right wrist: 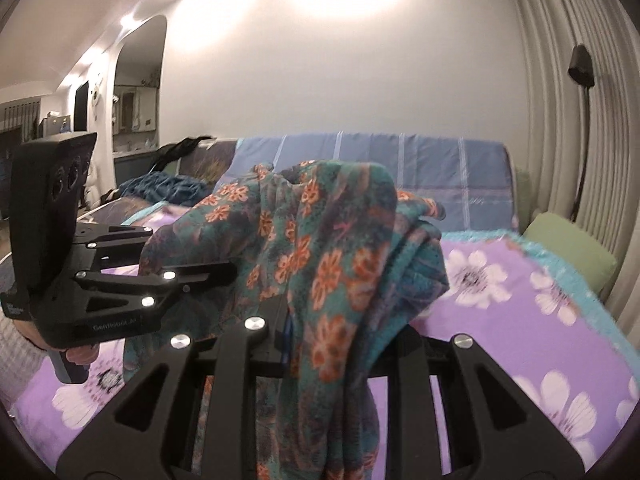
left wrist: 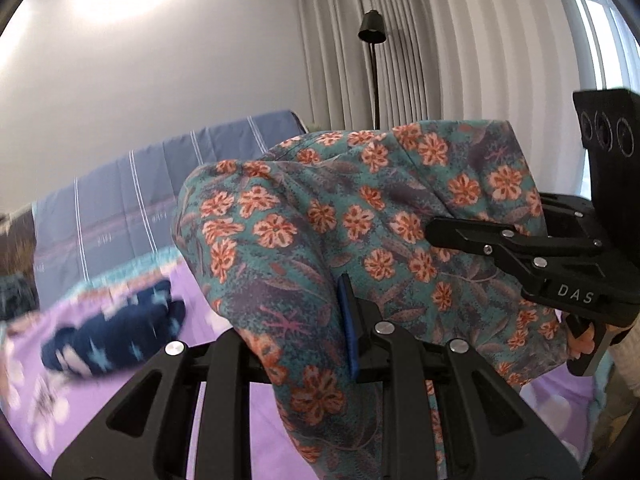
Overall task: Fold small clothes
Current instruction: 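Lift the folded shirt off the bed with both tools, then carry the shirt onto the folded clothes stack and open both tools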
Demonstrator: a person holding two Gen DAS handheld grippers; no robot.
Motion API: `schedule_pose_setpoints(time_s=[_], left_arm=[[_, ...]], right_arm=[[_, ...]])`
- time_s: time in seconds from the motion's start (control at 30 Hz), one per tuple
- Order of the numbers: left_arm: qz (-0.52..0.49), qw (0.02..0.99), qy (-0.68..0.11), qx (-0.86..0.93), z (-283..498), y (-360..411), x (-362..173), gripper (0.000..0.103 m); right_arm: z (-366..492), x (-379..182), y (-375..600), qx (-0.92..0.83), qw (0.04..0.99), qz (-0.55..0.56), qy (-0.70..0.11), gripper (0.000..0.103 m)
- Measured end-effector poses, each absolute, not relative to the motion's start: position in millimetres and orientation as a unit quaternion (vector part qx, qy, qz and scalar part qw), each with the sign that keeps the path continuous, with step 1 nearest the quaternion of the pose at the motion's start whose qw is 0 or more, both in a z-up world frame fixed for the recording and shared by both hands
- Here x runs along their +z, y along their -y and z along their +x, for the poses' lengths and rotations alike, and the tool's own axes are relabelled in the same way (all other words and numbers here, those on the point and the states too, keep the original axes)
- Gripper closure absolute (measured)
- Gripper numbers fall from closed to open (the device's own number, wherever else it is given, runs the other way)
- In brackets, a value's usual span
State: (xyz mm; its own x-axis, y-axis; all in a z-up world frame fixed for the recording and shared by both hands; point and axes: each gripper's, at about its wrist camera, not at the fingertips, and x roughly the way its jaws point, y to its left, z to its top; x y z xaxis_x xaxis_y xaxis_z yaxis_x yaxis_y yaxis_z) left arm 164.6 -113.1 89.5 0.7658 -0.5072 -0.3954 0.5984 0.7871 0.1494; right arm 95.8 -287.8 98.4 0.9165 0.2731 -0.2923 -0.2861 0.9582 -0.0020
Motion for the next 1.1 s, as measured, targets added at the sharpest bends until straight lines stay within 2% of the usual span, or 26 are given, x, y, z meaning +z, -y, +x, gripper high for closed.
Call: schedule_pose_setpoints(time_s=[0.4, 0.53, 0.7, 0.77, 0.8, 0.83, 0.87, 0.9, 0.97, 1.0, 1.03, 1.1], left_arm=[[0.217, 0.947, -0.082, -0.221, 261, 177, 151, 0.08], [0.251, 0.947, -0.074, -0.188, 303, 194, 147, 0.08], [0.253, 0.948, -0.103, -0.164, 363, 199, 129, 0.079], [0.257, 0.947, -0.116, -0.153, 387, 199, 115, 0.074], [0.265, 0.946, -0.124, -0.14, 403, 201, 101, 0.071], [0.276, 0.944, -0.136, -0.122, 418, 203, 87, 0.063], [0.29, 0.939, -0.151, -0.103, 432, 205, 70, 0.058], [0.31, 0.931, -0.177, -0.082, 447, 206, 47, 0.057], [0.345, 0.911, -0.218, -0.06, 464, 209, 4, 0.056], [0.375, 0.9, -0.218, -0.04, 467, 209, -21, 0.052], [0.394, 0.894, -0.211, -0.024, 467, 208, -38, 0.043], [0.379, 0.901, -0.21, -0.027, 468, 202, -54, 0.039]], right_arm=[[236, 144, 327, 0.083, 0.99, 0.018, -0.115, 0.081], [283, 142, 326, 0.074, 0.99, 0.012, -0.117, 0.081], [360, 120, 332, 0.084, 0.982, 0.054, -0.159, 0.081], [385, 101, 331, 0.087, 0.979, 0.062, -0.175, 0.081], [403, 87, 330, 0.081, 0.977, 0.061, -0.19, 0.079], [417, 76, 331, 0.068, 0.975, 0.056, -0.205, 0.063], [434, 56, 331, 0.027, 0.97, 0.046, -0.238, 0.035], [447, 36, 332, -0.006, 0.962, 0.04, -0.27, 0.028], [464, -10, 336, -0.025, 0.942, 0.031, -0.335, 0.029], [469, -33, 336, -0.033, 0.93, 0.016, -0.366, 0.029], [470, -54, 335, -0.038, 0.921, -0.001, -0.387, 0.029], [455, -72, 339, -0.032, 0.939, 0.01, -0.343, 0.027]])
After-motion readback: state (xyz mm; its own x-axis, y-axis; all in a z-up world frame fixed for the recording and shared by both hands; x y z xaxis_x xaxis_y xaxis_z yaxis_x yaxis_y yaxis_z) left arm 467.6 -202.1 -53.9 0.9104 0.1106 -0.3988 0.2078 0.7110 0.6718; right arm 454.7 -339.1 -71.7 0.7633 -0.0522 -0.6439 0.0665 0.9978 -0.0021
